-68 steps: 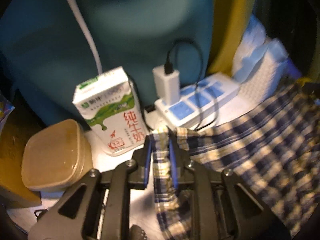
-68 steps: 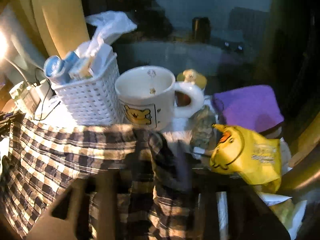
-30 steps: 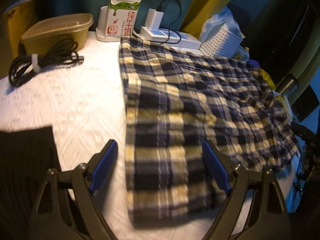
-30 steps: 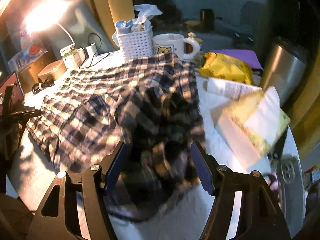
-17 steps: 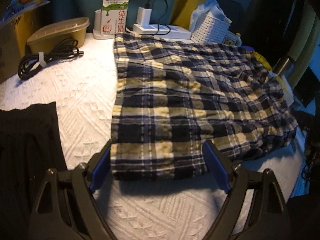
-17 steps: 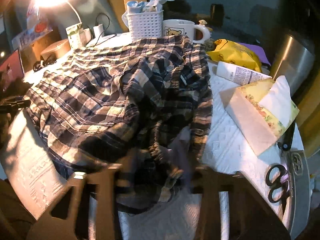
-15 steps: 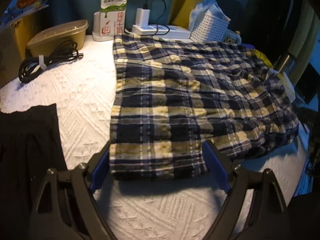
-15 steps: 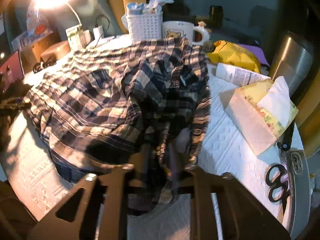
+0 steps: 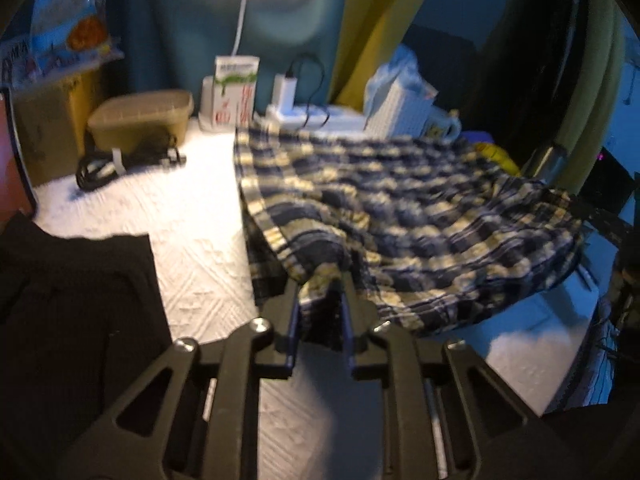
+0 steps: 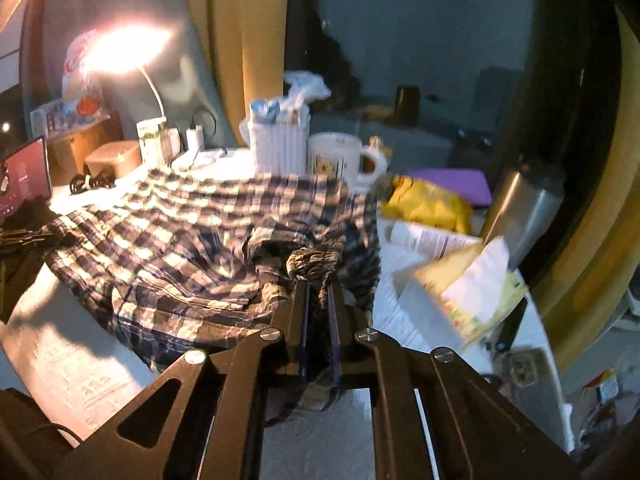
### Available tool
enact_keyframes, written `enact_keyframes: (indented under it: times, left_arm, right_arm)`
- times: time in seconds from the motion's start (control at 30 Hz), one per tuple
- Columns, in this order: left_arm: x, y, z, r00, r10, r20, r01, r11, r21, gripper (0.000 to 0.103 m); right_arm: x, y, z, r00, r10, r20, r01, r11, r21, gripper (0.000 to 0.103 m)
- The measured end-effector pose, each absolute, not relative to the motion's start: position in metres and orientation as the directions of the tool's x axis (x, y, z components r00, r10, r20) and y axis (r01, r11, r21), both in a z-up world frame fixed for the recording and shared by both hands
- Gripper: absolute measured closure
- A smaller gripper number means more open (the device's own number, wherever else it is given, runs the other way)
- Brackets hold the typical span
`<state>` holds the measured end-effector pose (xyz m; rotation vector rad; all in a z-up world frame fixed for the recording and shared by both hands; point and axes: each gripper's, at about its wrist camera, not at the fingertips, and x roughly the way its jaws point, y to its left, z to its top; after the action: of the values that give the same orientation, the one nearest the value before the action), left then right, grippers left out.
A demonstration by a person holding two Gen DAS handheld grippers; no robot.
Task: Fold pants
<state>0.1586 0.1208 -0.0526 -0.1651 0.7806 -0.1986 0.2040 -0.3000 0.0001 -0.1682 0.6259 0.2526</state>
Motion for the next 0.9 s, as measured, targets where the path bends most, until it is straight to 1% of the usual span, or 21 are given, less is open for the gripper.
enact_keyframes:
  times: [0.17, 0.27, 0.43, 0.5, 0.63, 0.8, 0.9]
  left_arm:
    - [0.132, 0.111, -0.024, 0.724, -0.266, -0.637, 0.156, 0.962, -0.224, 0.088]
    - [0.118, 0.109, -0.018, 0.721, -0.281, -0.634, 0.164, 0.957, -0.238, 0.088]
    - [0.090, 0.108, -0.037, 0.664, -0.307, -0.682, 0.152, 0.948, -0.279, 0.088]
    - [0.081, 0.107, -0.052, 0.627, -0.317, -0.711, 0.135, 0.944, -0.302, 0.088]
    - [0.064, 0.103, -0.071, 0.587, -0.335, -0.737, 0.124, 0.937, -0.327, 0.088]
    - [0.047, 0.098, -0.075, 0.568, -0.335, -0.752, 0.119, 0.937, -0.327, 0.088]
    - [0.039, 0.101, -0.086, 0.541, -0.317, -0.779, 0.093, 0.943, -0.319, 0.088]
  right_arm:
    - [0.189, -0.307, 0.018, 0.814, 0.179, -0.552, -0.270, 0.959, -0.086, 0.094]
    - [0.178, -0.313, 0.023, 0.822, 0.171, -0.543, -0.258, 0.962, -0.088, 0.094]
    - [0.161, -0.330, 0.015, 0.812, 0.147, -0.565, -0.228, 0.971, -0.076, 0.093]
    - [0.156, -0.339, 0.004, 0.798, 0.134, -0.588, -0.210, 0.976, -0.064, 0.093]
    - [0.150, -0.354, -0.019, 0.764, 0.133, -0.632, -0.180, 0.984, -0.011, 0.093]
    - [0.141, -0.366, -0.035, 0.741, 0.130, -0.659, -0.155, 0.988, 0.020, 0.093]
    - [0.137, -0.371, -0.041, 0.731, 0.129, -0.671, -0.148, 0.989, 0.028, 0.093]
